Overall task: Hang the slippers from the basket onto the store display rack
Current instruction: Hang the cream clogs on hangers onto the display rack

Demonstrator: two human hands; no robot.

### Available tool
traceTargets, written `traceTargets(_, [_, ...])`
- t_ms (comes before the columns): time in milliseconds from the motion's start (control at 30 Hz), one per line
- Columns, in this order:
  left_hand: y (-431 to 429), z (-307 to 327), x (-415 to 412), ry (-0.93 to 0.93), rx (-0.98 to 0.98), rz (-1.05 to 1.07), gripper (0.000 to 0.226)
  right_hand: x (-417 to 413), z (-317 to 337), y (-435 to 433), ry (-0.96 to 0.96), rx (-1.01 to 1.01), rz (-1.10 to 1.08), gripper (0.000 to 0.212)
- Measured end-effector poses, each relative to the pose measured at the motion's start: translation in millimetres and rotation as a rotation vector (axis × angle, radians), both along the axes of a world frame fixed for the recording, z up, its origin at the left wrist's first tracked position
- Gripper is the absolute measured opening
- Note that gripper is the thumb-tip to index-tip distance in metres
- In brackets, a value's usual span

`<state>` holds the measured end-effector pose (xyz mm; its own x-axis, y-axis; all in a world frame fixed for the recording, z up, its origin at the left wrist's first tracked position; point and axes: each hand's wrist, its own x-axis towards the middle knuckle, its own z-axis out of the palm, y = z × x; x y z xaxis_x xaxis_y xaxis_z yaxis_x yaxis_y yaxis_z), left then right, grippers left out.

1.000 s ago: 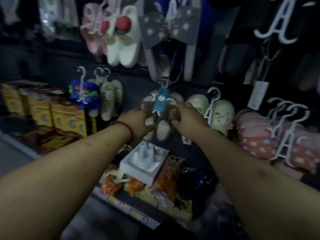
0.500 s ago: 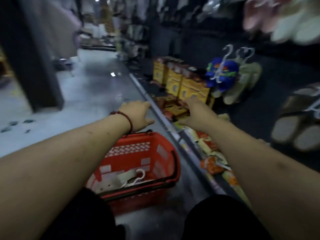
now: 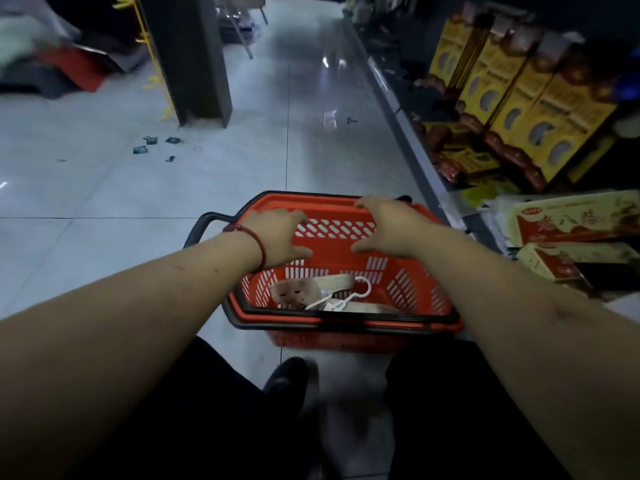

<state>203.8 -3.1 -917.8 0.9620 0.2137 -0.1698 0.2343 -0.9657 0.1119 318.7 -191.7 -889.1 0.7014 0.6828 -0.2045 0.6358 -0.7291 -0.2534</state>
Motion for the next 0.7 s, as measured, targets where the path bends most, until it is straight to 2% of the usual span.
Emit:
traceTargets(267, [3.2,-71.5,65.4,0.187,-0.044,-0.078,0.071,53.0,-74.4,-18.4,0.163,-0.058,-0.104,0.095])
traceTargets(367, [2.0,-99.5,93.7,0.314,-0.028,-0.189,0.053,72.7,-110.3,-28.1,0.289,-0.076,-0.208,0.095])
traceTargets(467, [-1.5,-119.4,117.1,0.534,0.046,-0.322,0.031,90.7,-131.9,-28.7,0.381,-0.148,-0.255,0.089])
traceTargets(600, [-3.9,-145.6,141.7,0.669,0.119,-0.323,0.031,108.5,-155.9,-18.9,0.412,-0.118,-0.297,0.082])
traceTargets(700, [-8.6,-176.4,145.3,0.747,0.153,-0.333,0.029,110.3,-177.9,-14.1,0.481,-0.224,-0.266,0.074])
